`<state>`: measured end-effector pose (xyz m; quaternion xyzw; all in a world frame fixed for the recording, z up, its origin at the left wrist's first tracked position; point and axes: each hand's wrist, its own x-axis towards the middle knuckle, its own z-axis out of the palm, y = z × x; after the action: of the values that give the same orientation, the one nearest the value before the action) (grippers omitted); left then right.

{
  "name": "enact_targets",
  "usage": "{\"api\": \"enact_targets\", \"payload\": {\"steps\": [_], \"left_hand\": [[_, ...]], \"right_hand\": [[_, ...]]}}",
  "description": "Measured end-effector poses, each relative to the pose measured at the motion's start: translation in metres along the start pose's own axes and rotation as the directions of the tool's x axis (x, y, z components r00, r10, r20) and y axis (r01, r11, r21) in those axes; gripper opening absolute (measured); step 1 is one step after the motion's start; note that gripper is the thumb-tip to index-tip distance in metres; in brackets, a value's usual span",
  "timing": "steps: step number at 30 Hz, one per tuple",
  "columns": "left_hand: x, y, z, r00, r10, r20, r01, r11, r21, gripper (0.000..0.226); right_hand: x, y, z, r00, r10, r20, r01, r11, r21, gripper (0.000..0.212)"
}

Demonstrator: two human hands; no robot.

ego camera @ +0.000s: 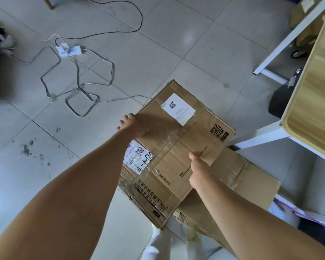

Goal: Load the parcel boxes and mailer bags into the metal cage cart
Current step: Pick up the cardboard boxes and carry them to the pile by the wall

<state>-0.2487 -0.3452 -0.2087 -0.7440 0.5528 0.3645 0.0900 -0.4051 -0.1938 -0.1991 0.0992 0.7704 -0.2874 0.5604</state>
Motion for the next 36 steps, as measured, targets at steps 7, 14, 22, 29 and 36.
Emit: {"api": "enact_targets", "payload": {"steps": [7,14,22,29,36], "left_hand": [[-0.013,-0.021,-0.002,0.995,-0.037,-0.090,0.036,0.999,-0.015,0.084],[-0.050,-0.084,-0.013,0.956,-0.249,-0.154,0.191,0.929,-0.317,0.091],[-0.135,-0.142,-0.036,0.861,-0.454,-0.228,0.240,0.759,-0.605,0.095],[-0.257,-0.195,-0.040,0.680,-0.657,-0.327,0.259,0.631,-0.731,0.096],[-0.387,-0.268,-0.008,0.482,-0.848,-0.222,0.285,0.391,-0.875,0.096]], "right_hand": [[0.001,0.006,0.008,0.995,0.050,-0.086,-0.050,0.999,-0.003,0.072],[0.002,0.023,0.034,1.000,0.006,-0.028,-0.006,0.999,-0.034,0.103],[-0.069,0.020,0.045,0.972,-0.218,0.085,0.233,0.920,-0.314,0.074],[-0.126,0.055,0.055,0.897,-0.263,0.355,0.406,0.809,-0.425,0.096],[-0.159,0.131,0.080,0.783,-0.211,0.585,0.578,0.593,-0.561,0.123]]}}
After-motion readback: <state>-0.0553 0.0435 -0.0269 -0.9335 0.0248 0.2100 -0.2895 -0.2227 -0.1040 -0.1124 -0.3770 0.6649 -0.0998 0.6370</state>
